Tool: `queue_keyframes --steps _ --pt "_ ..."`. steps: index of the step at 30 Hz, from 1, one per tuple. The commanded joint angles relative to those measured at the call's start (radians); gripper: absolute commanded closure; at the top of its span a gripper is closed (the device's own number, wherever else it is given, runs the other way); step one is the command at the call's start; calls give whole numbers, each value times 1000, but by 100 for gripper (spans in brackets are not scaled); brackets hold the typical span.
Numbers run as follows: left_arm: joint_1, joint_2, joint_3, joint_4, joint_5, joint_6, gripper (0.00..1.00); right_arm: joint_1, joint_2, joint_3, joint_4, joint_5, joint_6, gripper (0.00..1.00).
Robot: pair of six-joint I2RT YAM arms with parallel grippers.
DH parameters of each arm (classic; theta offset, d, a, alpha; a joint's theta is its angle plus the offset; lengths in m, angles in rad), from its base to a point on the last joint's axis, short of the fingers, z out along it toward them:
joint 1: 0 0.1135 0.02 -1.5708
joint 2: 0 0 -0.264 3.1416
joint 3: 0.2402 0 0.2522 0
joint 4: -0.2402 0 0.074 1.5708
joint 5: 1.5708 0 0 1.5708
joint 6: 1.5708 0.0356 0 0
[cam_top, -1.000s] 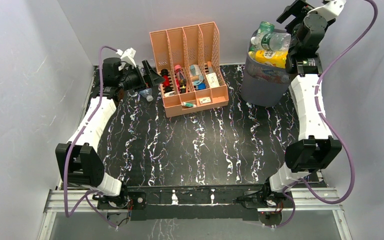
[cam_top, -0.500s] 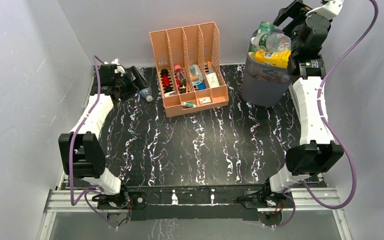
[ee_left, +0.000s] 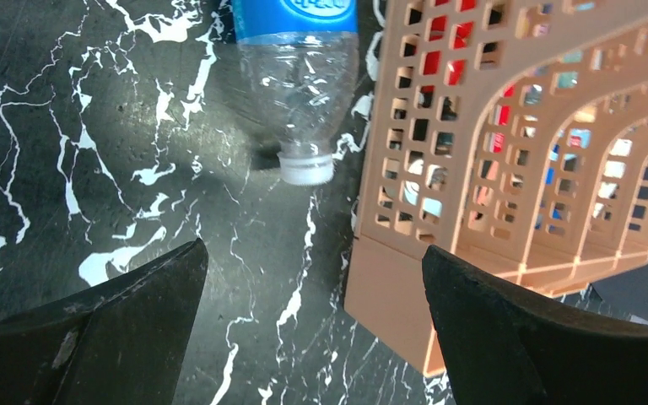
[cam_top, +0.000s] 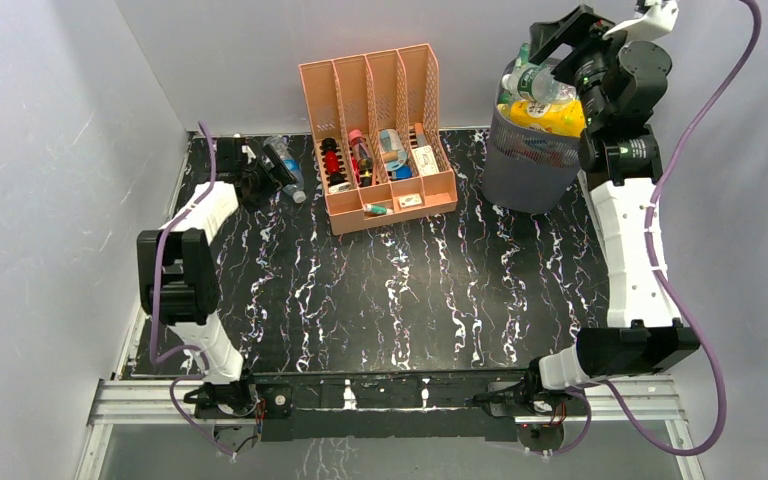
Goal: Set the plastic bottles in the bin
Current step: Pick up the plastic bottle at the center of the board.
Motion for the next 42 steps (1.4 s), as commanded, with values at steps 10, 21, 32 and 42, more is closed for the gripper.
queue_keyframes --steps 10,21,32,42 --pt "1 183 124 141 -118 -44 3 157 -97 -56 -20 -111 -25 2" --pt "-22 360 246 182 -148 -39 3 292 -111 -83 -41 -63 -73 3" --pt "-33 434 334 160 -195 -31 34 325 -102 -111 -52 -53 -95 3" --pt "-34 272 236 121 -168 -5 59 328 -100 -117 -76 -63 -103 3"
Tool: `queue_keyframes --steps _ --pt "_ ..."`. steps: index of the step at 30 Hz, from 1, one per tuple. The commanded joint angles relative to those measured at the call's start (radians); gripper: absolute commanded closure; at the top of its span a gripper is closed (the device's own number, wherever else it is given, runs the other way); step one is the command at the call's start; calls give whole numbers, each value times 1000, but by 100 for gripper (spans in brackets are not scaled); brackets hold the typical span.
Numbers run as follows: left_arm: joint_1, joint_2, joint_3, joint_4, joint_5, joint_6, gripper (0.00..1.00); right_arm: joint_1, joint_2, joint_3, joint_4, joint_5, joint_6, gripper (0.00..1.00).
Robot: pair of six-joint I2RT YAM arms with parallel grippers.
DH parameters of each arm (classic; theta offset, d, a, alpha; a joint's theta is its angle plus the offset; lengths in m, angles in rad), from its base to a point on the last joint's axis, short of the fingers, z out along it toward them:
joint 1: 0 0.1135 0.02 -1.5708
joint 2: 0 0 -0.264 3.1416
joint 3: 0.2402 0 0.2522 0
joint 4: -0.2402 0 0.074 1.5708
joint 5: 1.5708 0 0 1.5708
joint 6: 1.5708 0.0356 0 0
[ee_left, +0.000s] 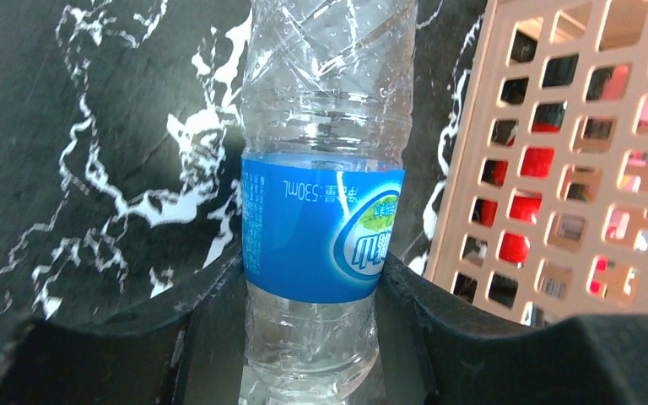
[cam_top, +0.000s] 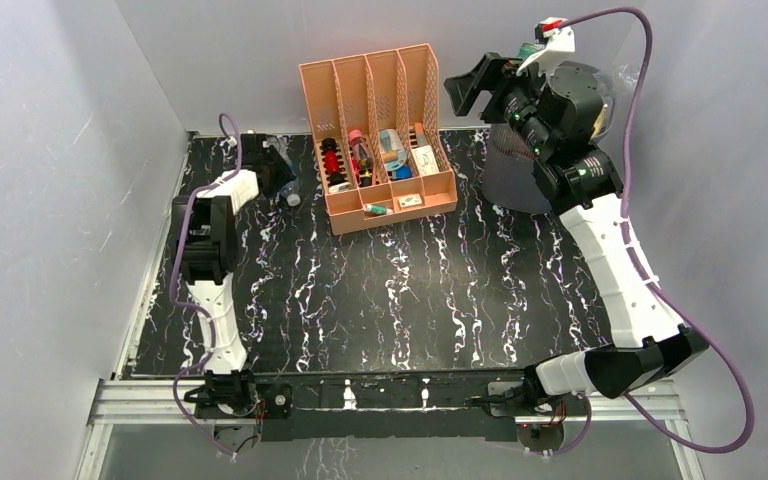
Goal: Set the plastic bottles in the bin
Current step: Pick up the plastic bottle at the center of the board.
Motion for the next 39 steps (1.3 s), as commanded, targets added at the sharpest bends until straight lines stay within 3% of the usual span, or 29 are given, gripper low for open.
queue_keyframes --steps 1,5,12,17,21,27,39 --pt "-3 -174 -45 -44 20 35 59 6 -17 5 24 -1 -19 3" --pt "-2 -292 -65 -85 116 62 59 6 3 34 -15 -25 -21 2" --pt "-2 -484 -88 -59 457 86 57 7 54 105 -59 -124 18 2" --pt "-4 -580 -155 151 757 -35 56 6 92 138 -53 -198 65 2" --pt "-23 -617 -206 379 918 -175 55 6 110 148 -31 -241 99 2" --pt "-113 -636 -238 549 1000 -284 54 6 135 159 25 -297 146 2" --pt "-348 -611 -213 602 1022 -274 53 6 189 183 34 -300 162 2"
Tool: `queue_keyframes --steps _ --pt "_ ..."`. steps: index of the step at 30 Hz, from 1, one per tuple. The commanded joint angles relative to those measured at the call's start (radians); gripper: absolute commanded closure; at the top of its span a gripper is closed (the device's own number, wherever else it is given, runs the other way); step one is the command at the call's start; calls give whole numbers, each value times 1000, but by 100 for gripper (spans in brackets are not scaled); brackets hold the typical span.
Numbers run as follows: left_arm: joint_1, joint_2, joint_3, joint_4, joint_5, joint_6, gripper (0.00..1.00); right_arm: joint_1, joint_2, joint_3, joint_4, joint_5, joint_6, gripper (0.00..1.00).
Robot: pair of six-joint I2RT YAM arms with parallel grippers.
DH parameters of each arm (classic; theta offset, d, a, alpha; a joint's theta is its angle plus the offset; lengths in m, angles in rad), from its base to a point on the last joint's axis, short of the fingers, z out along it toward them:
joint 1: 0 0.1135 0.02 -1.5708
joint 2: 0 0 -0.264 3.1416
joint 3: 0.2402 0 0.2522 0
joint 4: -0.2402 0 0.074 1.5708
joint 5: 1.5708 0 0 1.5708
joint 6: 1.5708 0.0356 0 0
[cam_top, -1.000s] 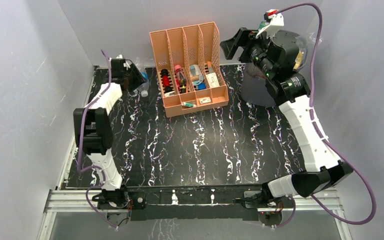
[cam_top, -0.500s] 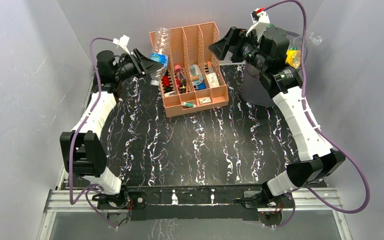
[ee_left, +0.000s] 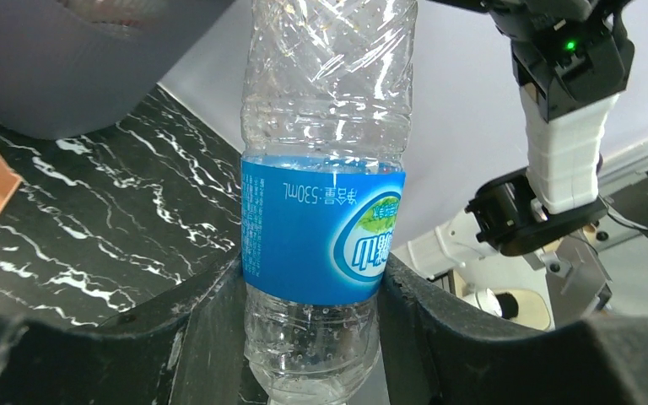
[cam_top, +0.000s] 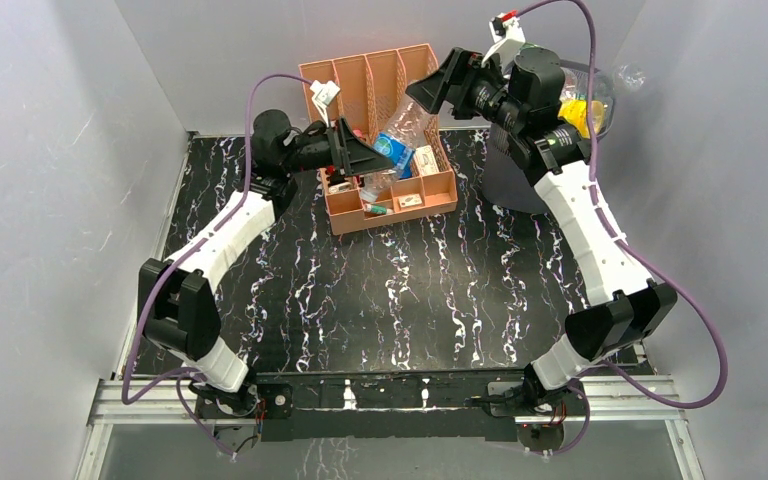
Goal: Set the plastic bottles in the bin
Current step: Pick up the plastic bottle at the center of the board.
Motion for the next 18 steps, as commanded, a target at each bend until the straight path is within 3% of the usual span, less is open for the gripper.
queue_keyframes --steps 1,8,14,18 --pt "-35 -26 26 69 32 -2 53 3 -4 53 55 -3 -1 2" --pt "-68 -3 41 82 28 2 53 3 -11 44 28 -17 -8 6" --pt "-68 15 55 48 6 31 52 3 -50 17 3 -5 -37 23" --pt "-68 36 72 55 -5 25 46 3 -54 40 -36 14 -62 48"
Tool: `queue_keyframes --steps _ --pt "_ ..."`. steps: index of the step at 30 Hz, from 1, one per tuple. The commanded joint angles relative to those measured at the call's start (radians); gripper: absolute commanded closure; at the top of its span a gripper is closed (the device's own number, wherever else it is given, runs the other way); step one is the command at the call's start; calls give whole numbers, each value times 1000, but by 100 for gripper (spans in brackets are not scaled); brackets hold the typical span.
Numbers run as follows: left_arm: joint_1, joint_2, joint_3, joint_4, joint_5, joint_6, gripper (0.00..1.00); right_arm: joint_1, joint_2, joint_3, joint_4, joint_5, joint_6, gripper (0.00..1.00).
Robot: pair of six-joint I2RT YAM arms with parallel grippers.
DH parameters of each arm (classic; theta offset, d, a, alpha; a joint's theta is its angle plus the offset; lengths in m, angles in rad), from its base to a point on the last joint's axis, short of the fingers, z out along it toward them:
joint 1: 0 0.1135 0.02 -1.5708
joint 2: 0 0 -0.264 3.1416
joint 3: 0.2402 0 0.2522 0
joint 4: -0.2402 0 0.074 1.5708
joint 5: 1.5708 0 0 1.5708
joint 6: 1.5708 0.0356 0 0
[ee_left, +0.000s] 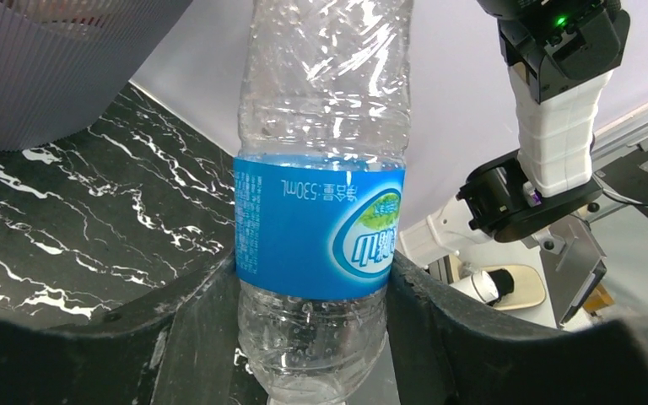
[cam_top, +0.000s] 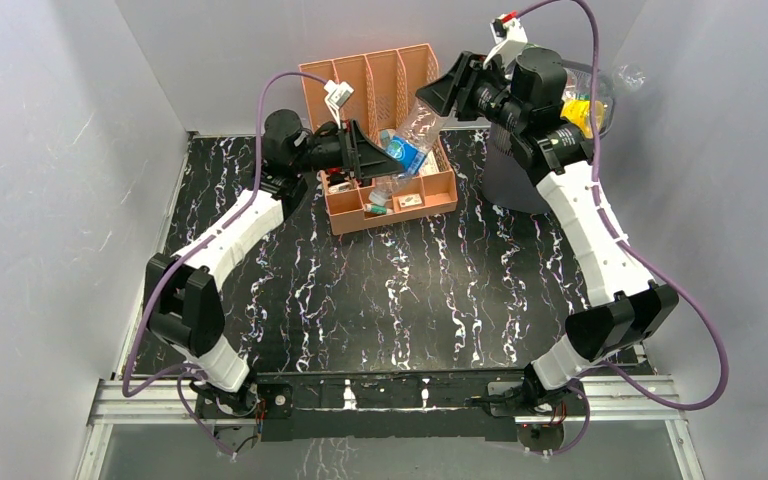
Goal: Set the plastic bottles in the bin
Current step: Pick up the plastic bottle at the center of the board.
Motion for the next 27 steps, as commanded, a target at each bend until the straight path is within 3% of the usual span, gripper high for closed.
queue_keyframes --steps 1,5,10,16,27 --pt "-3 16 62 3 -30 25 41 5 -53 43 -10 13 -31 52" --pt "0 18 107 -110 -68 94 20 2 -45 105 -47 91 -83 54" --pt "42 -42 135 -336 -161 243 6 -42 -8 243 -104 264 -186 54" --pt "170 -115 58 -356 -173 215 4 -74 -3 321 -22 529 -306 55" --pt "227 -107 -34 -314 -138 216 4 -75 -74 142 571 900 -532 57"
